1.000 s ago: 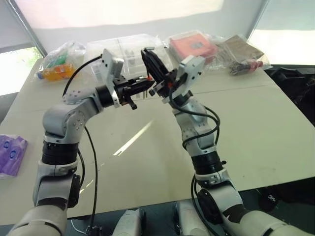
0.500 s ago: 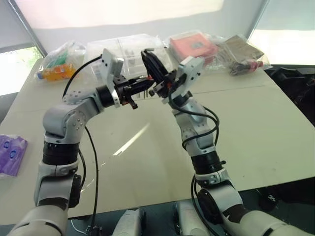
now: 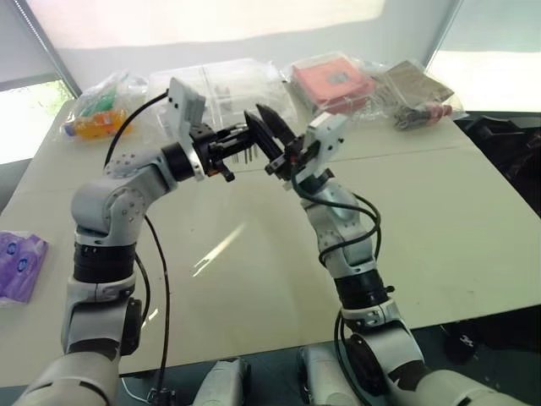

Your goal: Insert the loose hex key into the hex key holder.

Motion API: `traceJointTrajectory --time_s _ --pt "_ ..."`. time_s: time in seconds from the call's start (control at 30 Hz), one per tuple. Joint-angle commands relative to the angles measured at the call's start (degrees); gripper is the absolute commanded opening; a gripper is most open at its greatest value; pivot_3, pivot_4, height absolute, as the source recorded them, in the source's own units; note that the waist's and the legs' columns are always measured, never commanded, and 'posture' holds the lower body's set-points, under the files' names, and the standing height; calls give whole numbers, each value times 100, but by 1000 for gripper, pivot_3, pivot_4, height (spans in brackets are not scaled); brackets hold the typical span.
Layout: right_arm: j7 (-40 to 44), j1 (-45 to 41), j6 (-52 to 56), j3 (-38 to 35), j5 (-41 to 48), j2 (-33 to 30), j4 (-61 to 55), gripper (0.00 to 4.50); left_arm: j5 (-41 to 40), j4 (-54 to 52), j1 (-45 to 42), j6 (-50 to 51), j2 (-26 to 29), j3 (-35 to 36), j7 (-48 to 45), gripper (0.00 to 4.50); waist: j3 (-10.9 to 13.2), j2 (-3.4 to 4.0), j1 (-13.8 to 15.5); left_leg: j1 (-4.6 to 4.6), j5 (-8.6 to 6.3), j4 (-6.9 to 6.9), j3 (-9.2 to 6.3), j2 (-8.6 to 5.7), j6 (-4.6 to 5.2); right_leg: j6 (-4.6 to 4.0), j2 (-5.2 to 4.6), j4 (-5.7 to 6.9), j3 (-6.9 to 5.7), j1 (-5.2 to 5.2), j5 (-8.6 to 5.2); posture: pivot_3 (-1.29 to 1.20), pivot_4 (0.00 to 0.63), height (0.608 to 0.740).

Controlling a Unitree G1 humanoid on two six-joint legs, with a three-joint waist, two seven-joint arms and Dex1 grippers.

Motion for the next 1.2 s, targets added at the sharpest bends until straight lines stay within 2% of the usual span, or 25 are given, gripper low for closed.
traceJointTrajectory --time_s 0.03,0.3,0.43,0.63,0.77,0.9,1.2 --pt "65 244 126 6 -3 -195 -489 2426 -86 -147 -130 -51 38 121 -46 98 0 0 6 0 0 0 0 0 0 0 0 0 0 0 0 0 150 740" --pt "313 1603 1072 -392 535 -1295 -1933 2426 -70 -137 -31 -44 -20 28 -97 98 0 0 26 -1 0 2 -2 -3 0 0 -2 -2 0 5 0 0 150 740" --pt "357 2308 1372 -760 594 -1913 -2357 2426 -145 -61 76 99 -262 -112 -97 98 0 0 36 1 -1 1 1 -2 1 0 -1 -2 1 6 0 0 150 740" --pt "443 2895 1351 -1297 514 -2637 -2349 2426 46 794 34 180 -1290 -558 124 98 0 -2 182 5 -6 12 9 -3 11 0 2 -18 3 25 0 0 150 740" --pt "376 3007 1324 -1454 487 -2758 -2364 2426 210 1642 -84 95 -2061 -537 591 98 0 -3 195 10 -5 15 11 -1 10 0 4 -20 4 31 0 0 150 740" --pt "188 3174 1336 -1494 415 -2708 -2560 2426 44 2365 -144 306 -2830 -125 1301 98 0 -4 205 9 -5 15 12 -1 9 1 3 -21 5 31 0 0 150 740" --pt "-48 3477 1324 -1387 269 -2639 -2853 2426 -315 3102 -124 1168 -3452 639 2195 98 0 -4 203 11 -4 15 12 0 8 1 4 -19 5 31 0 0 150 740"
